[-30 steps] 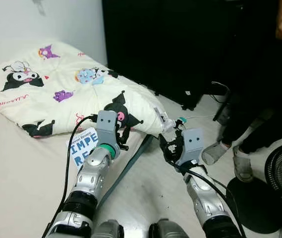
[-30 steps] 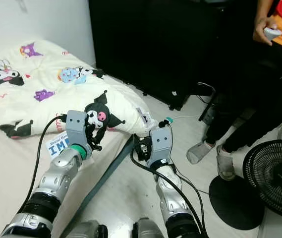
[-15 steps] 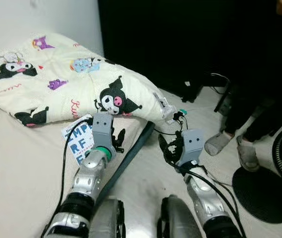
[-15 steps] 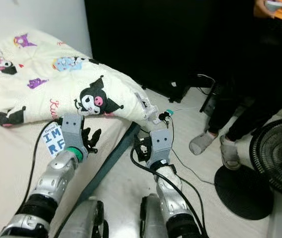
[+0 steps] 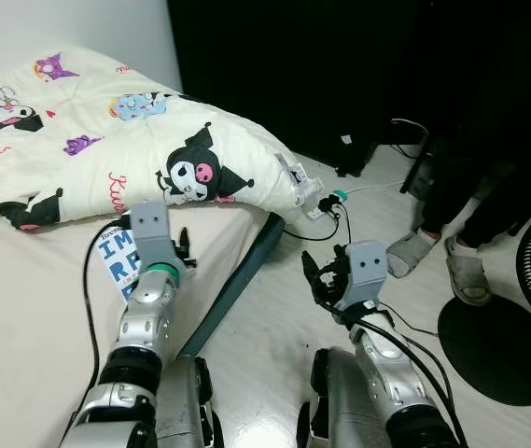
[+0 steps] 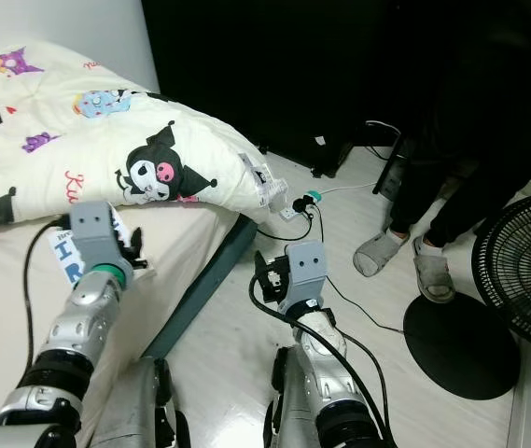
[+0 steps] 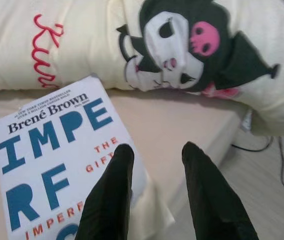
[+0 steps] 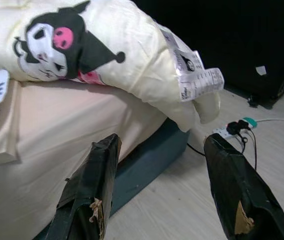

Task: Clean up the room

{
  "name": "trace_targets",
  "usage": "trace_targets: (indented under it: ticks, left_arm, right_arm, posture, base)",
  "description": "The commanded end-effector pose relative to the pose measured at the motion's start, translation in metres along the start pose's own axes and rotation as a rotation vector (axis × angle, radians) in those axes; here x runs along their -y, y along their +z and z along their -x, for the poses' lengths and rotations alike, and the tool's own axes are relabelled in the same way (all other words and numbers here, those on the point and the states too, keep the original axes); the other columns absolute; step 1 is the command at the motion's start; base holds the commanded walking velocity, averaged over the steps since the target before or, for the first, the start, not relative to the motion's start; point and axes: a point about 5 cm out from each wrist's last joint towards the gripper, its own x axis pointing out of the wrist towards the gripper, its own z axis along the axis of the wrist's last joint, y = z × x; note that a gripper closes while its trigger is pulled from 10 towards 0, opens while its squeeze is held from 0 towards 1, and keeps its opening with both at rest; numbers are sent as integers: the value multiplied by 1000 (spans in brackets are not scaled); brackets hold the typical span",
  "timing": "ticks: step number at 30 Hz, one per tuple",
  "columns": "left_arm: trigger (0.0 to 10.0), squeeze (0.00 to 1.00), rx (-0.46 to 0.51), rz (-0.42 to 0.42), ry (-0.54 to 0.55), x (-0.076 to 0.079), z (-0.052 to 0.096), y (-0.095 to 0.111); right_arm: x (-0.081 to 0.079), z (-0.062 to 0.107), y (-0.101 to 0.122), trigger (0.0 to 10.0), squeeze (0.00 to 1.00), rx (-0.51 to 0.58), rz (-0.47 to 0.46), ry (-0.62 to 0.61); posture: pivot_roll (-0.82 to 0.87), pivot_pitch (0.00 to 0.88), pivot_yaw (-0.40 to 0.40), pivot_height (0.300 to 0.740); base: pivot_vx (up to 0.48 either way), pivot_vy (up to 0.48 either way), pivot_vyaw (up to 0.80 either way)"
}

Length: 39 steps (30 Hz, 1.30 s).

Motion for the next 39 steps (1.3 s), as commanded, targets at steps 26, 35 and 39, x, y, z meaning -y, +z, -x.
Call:
trace_targets:
  ticks: [26, 35, 39]
  left_arm:
    - [10000, 0, 27, 157, 142, -38, -7, 3]
    - [10000, 0, 169, 350, -286, -38, 13, 45]
    - [10000, 0, 178, 287, -182, -42, 11, 41]
  right_arm:
    - [0, 1, 0, 10000, 0, 3, -12, 11]
    - [-3, 2, -2, 10000, 0, -6, -11, 30]
    - [-3, 3, -3, 10000, 0, -8, -12, 29]
  posture:
    - [-15, 43, 31, 556]
    - [-8, 55, 31, 556]
    - [-12, 59, 32, 556]
  base:
    - [0, 0, 0]
    - [0, 0, 0]
    - [0, 0, 0]
